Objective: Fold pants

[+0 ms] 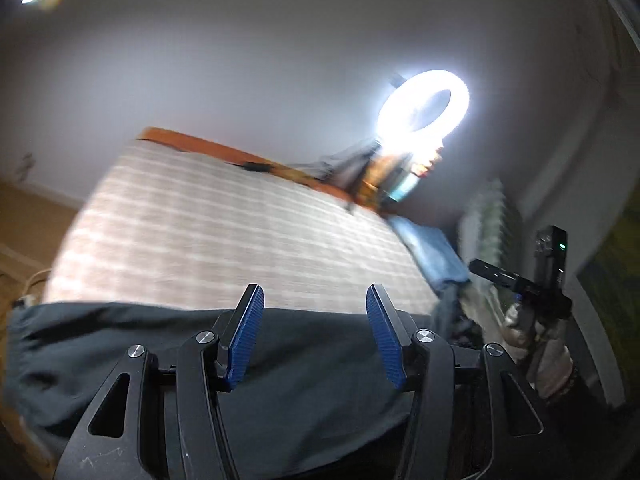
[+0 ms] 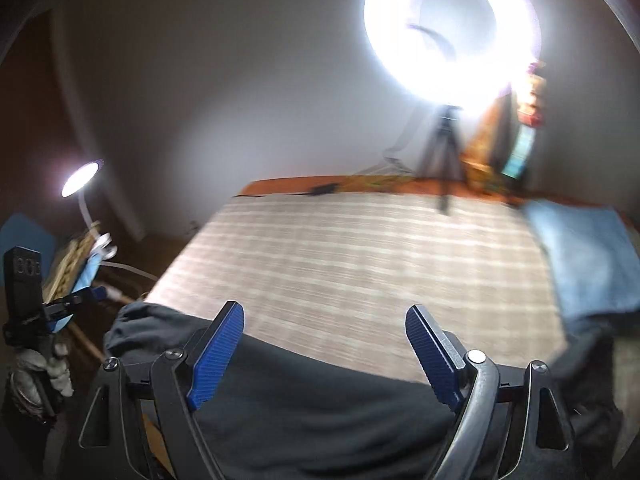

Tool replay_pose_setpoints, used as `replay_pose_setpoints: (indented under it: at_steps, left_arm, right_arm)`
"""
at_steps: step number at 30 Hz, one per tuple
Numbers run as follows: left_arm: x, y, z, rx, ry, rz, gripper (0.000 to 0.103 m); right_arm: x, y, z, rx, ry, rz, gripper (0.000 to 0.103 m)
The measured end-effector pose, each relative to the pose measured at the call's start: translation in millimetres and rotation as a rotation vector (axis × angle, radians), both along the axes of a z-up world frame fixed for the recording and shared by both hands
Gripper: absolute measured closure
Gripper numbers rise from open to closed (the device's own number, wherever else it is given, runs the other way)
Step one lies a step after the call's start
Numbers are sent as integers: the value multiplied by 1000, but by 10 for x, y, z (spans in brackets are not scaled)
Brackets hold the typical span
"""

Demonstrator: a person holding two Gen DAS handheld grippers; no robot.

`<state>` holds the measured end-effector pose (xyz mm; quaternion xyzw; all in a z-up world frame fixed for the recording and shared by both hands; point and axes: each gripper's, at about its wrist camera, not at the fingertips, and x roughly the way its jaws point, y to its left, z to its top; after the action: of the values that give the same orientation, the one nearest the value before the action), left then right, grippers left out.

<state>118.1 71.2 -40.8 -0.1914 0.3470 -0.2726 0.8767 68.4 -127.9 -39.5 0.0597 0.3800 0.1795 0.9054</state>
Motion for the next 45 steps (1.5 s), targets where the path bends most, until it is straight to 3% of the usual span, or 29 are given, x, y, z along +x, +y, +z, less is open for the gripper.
replay_pose_setpoints:
  at_steps: [8,16,23,28,31,36,37,38,39,40,42,45]
  left_arm:
    - [238,-1039,21,23,27,-291,51]
    - [160,-2259,-268,85,103,-601,51]
    - [117,-2831,-659,151,181,-691,51]
    - [47,-2973,-835,287,164,-722,51]
    - [42,-3000,-903,334,157,-721,51]
    - [31,-3056,-966,364,140,-731,53]
    - [20,-3075,-976,370,128,-741,55]
    - [7,-3095,-986,378,111,-754,69]
    - [-4,-3117,-1000,396,93,-761,89]
    - [-12,-3139,-1017,410,80,-763,94]
    - [19,-3101,-1002,395,72,-754,97]
    - [58,-3021,-920,364,56,-725,97]
  right_arm:
    - [-1,-1219,-89,-39,90,-272,18]
    - [265,-2050,-346,-36,268,-459,18]
    - [635,-2350,-821,-21,457,-528,18]
    - [863,-2450,-1136,-101,532,-590,18]
    - [907,-2522,-1270,-104,562,-617,28]
    - [859,-2578,-1353,-70,579,-613,63]
    - [844,-2588,-1334,-67,575,-610,66]
    - [825,-2598,-1318,-56,567,-603,76]
    - [803,-2608,-1295,-30,558,-589,90]
    - [785,-2614,-1262,1,550,-577,93]
    - [707,-2617,-1130,25,509,-562,100]
    - [555,-2602,-908,56,448,-532,102]
